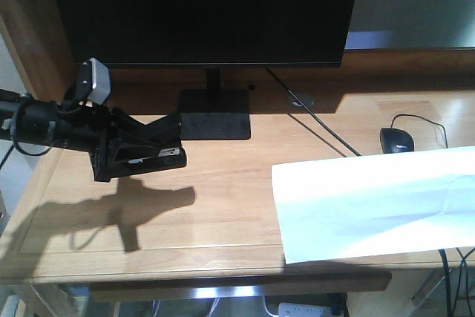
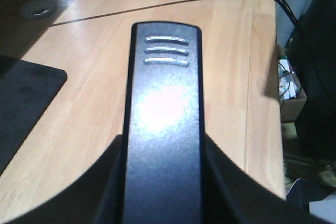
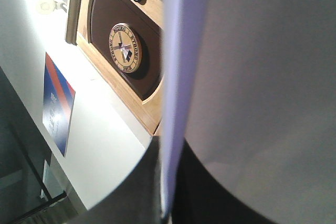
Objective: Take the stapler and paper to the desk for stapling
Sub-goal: 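Lower the black stapler onto the desk with the left gripper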
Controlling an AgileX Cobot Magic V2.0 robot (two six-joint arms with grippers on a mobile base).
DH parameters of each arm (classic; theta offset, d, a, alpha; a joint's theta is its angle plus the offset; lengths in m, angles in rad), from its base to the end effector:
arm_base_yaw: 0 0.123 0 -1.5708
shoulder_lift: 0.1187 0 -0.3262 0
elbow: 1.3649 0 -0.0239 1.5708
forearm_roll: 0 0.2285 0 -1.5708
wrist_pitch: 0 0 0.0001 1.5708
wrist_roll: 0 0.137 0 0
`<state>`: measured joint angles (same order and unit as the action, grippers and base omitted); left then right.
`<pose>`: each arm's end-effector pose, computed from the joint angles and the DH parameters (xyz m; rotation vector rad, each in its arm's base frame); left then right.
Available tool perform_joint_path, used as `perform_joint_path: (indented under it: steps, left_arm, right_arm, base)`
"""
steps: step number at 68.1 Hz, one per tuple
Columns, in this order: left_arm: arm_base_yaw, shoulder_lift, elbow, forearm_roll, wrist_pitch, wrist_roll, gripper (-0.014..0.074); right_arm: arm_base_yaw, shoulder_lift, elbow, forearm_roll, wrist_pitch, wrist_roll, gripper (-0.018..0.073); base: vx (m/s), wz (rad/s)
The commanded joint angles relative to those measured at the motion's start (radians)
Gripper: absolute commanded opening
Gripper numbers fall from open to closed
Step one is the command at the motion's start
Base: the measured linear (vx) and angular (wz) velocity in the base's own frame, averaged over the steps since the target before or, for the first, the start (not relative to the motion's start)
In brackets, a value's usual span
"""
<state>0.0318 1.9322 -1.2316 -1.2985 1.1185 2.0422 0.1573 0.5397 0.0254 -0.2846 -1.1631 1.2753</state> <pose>0.3846 -0.1066 0.2388 1.2701 1.7198 -0.8040 0.0534 0.0442 0.3208 0.2360 0.9793 1.3314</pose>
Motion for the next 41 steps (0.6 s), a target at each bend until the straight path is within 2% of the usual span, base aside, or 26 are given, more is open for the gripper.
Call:
perform_joint_path:
  steps: [1, 9, 23, 41]
  left_arm:
    - [-0.001, 0.002, -0.058, -0.086, 0.068, 0.033, -0.0006]
    - [-0.001, 0.072, -0.092, -0.087, 0.069, 0.064, -0.0006]
    - [-0.001, 0.168, -0.133, -0.06, 0.072, 0.065, -0.0006]
    - [-0.001, 0.241, -0.135, -0.061, 0.042, 0.09, 0.001]
  right_arm:
    - [-0.001, 0.002, 0.023, 0.013, -0.141, -0.013, -0.0001]
    - [-0.001, 0.002, 0.023, 0.013, -0.141, -0.013, -0.0001]
    - [-0.001, 0.002, 0.023, 0.013, -0.141, -0.013, -0.0001]
    - [-0.001, 0.002, 0.023, 0.013, -0.142, -0.013, -0.0001]
  base:
    - [0.0, 0.0]
    - [0.0, 0.0]
    - [0.0, 0.0]
    - [0.0, 0.0]
